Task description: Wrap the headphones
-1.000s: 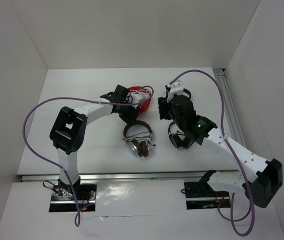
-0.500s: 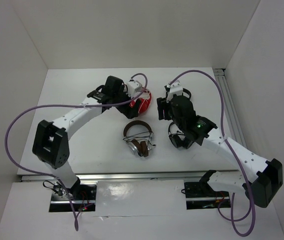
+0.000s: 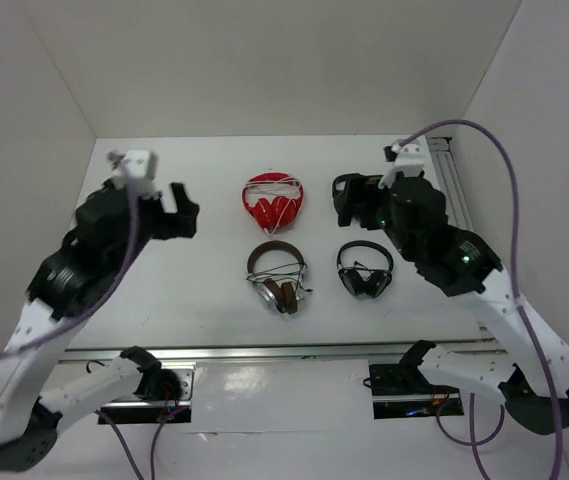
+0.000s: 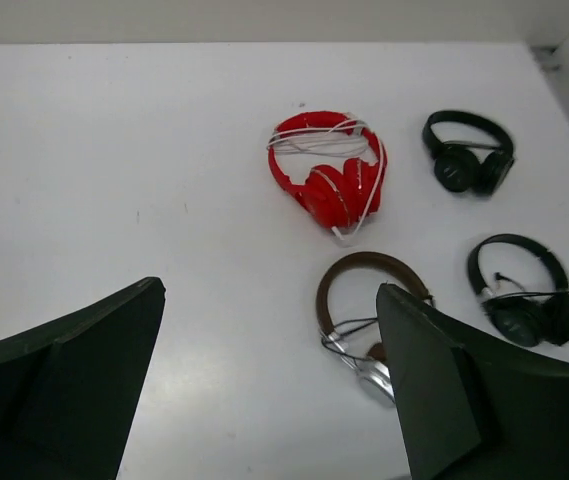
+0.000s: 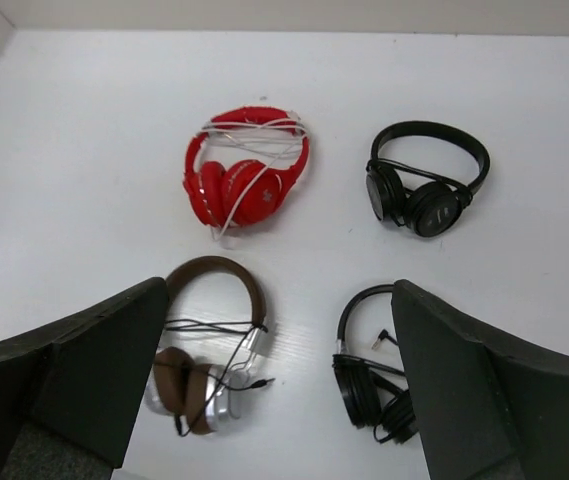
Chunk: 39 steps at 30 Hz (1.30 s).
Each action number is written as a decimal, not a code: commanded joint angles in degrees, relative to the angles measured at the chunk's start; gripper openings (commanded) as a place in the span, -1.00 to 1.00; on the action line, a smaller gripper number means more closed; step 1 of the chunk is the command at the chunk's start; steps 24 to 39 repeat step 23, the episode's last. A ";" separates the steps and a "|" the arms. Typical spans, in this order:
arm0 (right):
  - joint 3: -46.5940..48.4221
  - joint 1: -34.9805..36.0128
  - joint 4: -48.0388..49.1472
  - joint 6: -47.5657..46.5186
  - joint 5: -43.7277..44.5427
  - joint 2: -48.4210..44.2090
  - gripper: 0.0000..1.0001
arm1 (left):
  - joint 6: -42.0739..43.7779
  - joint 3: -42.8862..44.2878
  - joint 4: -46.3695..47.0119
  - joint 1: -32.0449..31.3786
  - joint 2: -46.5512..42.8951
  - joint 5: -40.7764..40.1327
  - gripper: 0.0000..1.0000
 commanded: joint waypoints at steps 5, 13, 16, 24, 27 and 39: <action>2.88 0.38 -19.11 7.06 1.33 -13.71 1.00 | -11.42 -8.72 -12.98 0.36 -29.46 -0.76 1.00; 2.96 0.38 -27.37 9.96 3.80 -23.20 1.00 | -14.67 -9.25 -21.16 0.36 -36.85 2.77 1.00; 2.96 0.38 -28.79 9.96 5.03 -23.21 1.00 | -14.67 -8.72 -22.92 -0.25 -36.85 2.15 1.00; 0.06 0.38 -29.58 11.09 5.55 -23.83 1.00 | -15.20 -8.72 -24.25 -0.78 -38.26 1.36 1.00; 0.06 0.38 -29.58 11.09 5.55 -23.83 1.00 | -15.20 -8.72 -24.25 -0.78 -38.26 1.36 1.00; 0.06 0.38 -29.58 11.09 5.55 -23.83 1.00 | -15.20 -8.72 -24.25 -0.78 -38.26 1.36 1.00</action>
